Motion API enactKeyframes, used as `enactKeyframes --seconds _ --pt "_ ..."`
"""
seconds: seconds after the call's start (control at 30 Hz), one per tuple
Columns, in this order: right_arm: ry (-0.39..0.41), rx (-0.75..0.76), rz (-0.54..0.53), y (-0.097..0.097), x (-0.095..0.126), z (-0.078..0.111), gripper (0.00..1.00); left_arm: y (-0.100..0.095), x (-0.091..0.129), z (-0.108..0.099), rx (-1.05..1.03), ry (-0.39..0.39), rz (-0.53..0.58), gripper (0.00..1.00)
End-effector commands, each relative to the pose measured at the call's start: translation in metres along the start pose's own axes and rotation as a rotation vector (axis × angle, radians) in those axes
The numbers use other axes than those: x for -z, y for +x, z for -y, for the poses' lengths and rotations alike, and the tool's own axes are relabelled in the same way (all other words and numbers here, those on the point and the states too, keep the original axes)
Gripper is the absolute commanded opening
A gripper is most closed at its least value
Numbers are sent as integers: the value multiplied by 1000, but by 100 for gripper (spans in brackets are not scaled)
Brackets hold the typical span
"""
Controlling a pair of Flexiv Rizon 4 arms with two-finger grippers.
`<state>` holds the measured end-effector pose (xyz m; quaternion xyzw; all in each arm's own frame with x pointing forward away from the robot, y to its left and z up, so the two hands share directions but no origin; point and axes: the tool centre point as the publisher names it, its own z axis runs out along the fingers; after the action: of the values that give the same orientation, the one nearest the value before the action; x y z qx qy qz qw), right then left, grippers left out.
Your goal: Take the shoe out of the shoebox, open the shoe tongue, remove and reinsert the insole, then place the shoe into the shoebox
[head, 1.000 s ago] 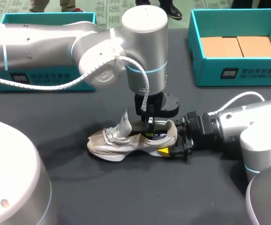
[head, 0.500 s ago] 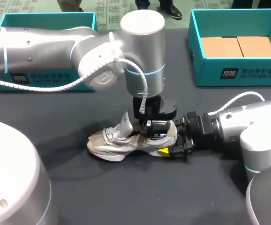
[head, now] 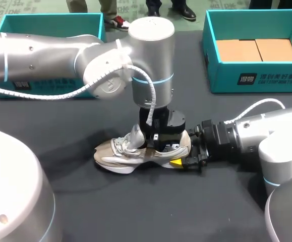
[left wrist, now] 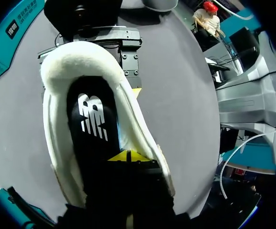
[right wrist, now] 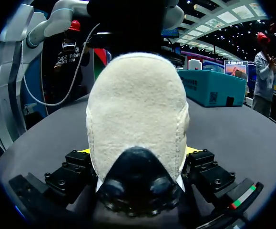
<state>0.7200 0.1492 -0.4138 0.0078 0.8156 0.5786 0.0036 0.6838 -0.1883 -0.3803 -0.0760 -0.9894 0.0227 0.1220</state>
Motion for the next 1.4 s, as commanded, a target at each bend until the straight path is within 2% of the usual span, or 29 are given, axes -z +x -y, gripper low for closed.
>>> enactKeyframes --seconds 0.03,0.1,0.2,0.33,0.47,0.77,0.93,1.4 --pt "4 -1 1 1 -3 1 0 9 -6 -3 2 2 34 0" --pt "4 -1 1 1 -3 1 0 10 -7 -2 13 -3 52 2" --pt "4 -1 1 1 -3 1 0 9 -8 -2 25 3 63 23" --pt "4 -1 1 1 -3 1 0 8 -11 -3 31 7 77 23" --pt "4 -1 1 1 -3 1 0 6 -17 -2 41 -2 112 29" --pt "4 -1 1 1 -3 1 0 -3 -33 1 71 -33 258 31" --pt "4 -1 1 1 -3 1 0 -11 -36 1 94 -46 324 36" --pt "4 -1 1 1 -3 1 0 -24 -17 -1 124 -63 421 31"
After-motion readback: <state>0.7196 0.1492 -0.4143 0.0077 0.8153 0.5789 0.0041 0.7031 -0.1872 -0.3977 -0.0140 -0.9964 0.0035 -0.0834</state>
